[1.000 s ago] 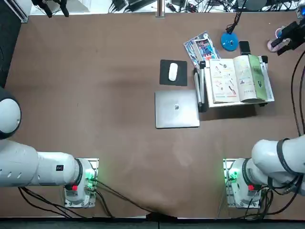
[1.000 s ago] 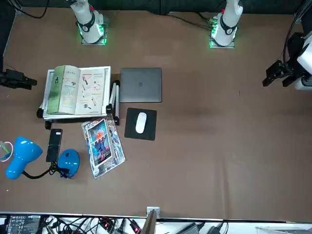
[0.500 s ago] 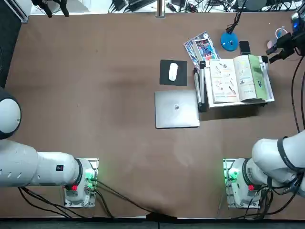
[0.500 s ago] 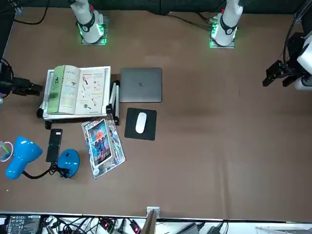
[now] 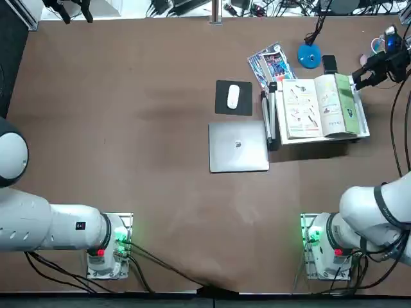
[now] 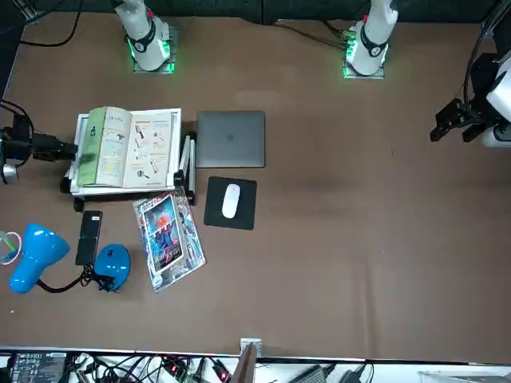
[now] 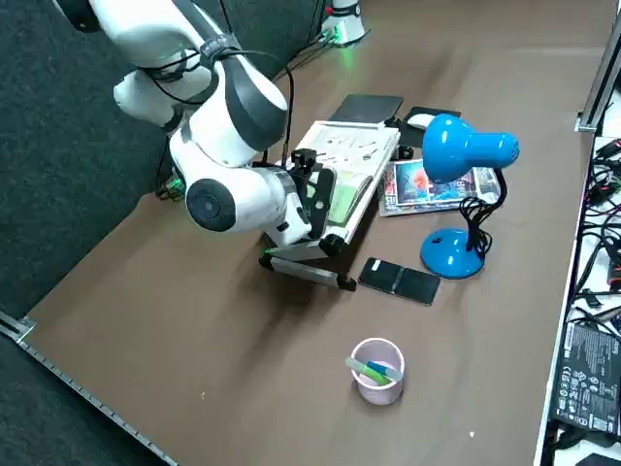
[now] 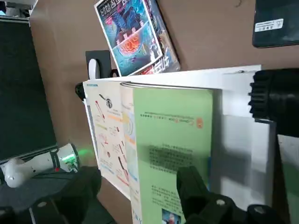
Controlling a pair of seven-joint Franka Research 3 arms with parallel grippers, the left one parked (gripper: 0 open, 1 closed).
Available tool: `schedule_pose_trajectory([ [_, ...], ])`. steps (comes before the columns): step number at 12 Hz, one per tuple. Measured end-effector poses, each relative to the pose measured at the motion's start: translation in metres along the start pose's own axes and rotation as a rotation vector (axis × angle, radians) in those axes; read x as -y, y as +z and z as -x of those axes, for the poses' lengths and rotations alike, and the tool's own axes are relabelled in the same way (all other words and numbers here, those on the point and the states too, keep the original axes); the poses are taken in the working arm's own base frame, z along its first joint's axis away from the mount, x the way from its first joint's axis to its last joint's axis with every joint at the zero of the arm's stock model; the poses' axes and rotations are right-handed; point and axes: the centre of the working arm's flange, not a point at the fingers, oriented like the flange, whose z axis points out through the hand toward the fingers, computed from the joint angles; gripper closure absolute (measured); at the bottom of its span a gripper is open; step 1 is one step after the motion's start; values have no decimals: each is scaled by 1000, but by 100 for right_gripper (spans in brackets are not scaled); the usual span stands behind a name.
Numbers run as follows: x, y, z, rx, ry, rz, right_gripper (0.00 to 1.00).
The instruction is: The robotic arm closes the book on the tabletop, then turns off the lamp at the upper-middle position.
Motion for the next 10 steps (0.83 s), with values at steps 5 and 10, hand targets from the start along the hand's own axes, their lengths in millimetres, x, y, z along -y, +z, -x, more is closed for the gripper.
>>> schedule_pose_trajectory([
  [5,-17,6,0,-8,-17,-3,0],
  [10,-34,8,5,-14,-8,-23,0],
])
